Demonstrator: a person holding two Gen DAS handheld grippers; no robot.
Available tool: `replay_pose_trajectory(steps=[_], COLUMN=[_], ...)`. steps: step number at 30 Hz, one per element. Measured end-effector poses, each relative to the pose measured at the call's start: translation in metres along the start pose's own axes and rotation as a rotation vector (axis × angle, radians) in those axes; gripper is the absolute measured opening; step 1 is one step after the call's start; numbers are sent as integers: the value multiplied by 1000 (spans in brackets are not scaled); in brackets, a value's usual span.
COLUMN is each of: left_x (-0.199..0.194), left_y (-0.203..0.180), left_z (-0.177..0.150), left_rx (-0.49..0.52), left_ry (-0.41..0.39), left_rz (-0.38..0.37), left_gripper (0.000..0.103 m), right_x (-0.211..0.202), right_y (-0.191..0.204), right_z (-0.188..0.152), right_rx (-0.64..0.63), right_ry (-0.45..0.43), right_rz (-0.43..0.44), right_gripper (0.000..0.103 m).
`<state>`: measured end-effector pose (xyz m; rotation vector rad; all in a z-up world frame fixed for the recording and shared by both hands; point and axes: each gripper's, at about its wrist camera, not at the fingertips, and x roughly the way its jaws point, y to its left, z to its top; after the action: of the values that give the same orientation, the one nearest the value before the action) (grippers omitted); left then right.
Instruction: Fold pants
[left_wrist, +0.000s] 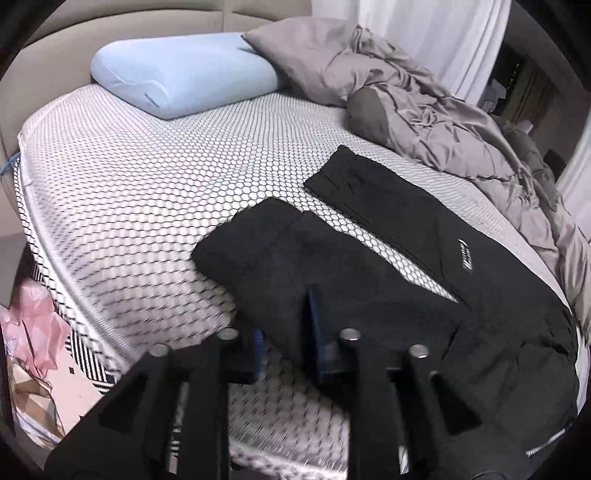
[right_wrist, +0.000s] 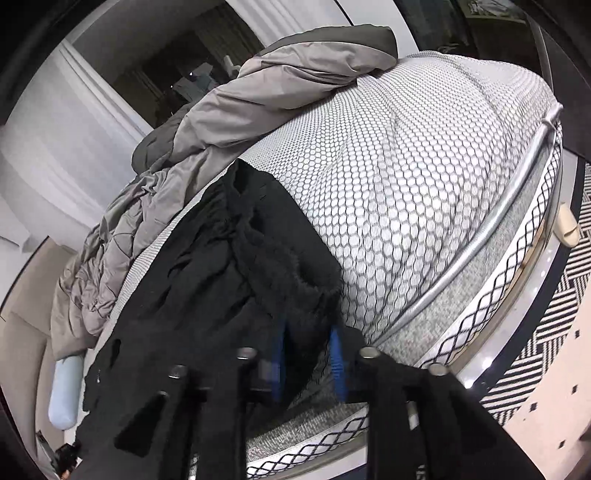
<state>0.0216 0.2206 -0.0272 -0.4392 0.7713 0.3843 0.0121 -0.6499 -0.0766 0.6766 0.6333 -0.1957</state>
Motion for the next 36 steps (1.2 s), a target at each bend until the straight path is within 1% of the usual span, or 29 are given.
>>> replay_pose_trajectory(steps=[1,2,3,4,6,7,8,9,11,12,13,14,15,16,18,20,22,24,25,26,27,28,29,30,31,32,33,34,36], left_x=[-7,-16,-26,-34,-35,-28,-21,-10,14,21,24,23,22,17,6,-2,5,14,20,21,23,24,27,30,34,37,40,38,27], left_y=[4,9,15,19,23,21,20,17,13,12,10,6,4,3,2,4,13,19,20,19,18,17,14,12,10,6,4,4,10], left_z=[-2,-5,-8,-11,-14,-15,-16,-17,-19,-20,-20,-19,-19,-17,-13,-13,-17,-22,-23,-25,-24,-23,-22,-21,-18,-16,-13,-12,-11], left_rx=[-8,-19,-30,-43,-54,-44,-33,-25,-49,-70,-77,-66,-61,-70,-85,-63,-73,-104,-117,-115,-109,-107,-112,-115,-115,-105,-99,-106,-109], left_ry=[-9,-26,-45,-57,-27,7,33,70,129,134,116,87,76,53,-2,-20,18,66,75,74,71,72,74,72,68,63,65,58,24], left_rz=[13,20,9,-13,-63,-86,-86,-82,-105,-109,-111,-110,-110,-119,-137,-128,-127,-133,-142,-151,-157,-172,-194,-204,-188,-167,-159,-165,-165], left_gripper=[44,60,63,63,63,63,63,63,61,58,54,34,8,2,0,0,0,5,6,11,19,25,36,36,34,11,0,0,0], right_x=[-2,-6,-9,-10,-7,-7,-5,-3,-2,0,2,4,3,5,-9,-21,-17,-2,1,4,6,7,10,12,16,19,20,21,8], right_y=[0,2,4,4,3,4,4,5,2,2,3,3,6,11,14,11,2,-8,-12,-16,-17,-16,-13,-12,-9,-6,-3,0,-3], right_z=[0,-3,-5,-6,-7,-6,-4,-2,-1,-1,0,0,1,3,4,4,4,1,0,-2,-4,-6,-6,-5,-4,-3,-3,-1,0], right_rx=[-2,-13,-19,-18,1,6,15,19,35,45,51,46,16,-5,-34,-38,5,59,81,108,120,118,105,99,88,78,57,28,25], right_ry=[-8,-13,-13,-8,-1,-2,-4,2,5,12,12,9,2,-3,-59,-88,-51,19,30,42,47,50,54,52,48,46,49,51,14], right_rz=[15,32,49,60,94,105,114,108,101,103,97,85,71,64,79,73,80,103,114,149,175,185,193,192,191,178,160,141,150], right_gripper=[38,45,47,51,53,57,59,59,59,59,57,44,31,15,13,13,15,26,34,44,49,52,52,52,52,48,37,13,11])
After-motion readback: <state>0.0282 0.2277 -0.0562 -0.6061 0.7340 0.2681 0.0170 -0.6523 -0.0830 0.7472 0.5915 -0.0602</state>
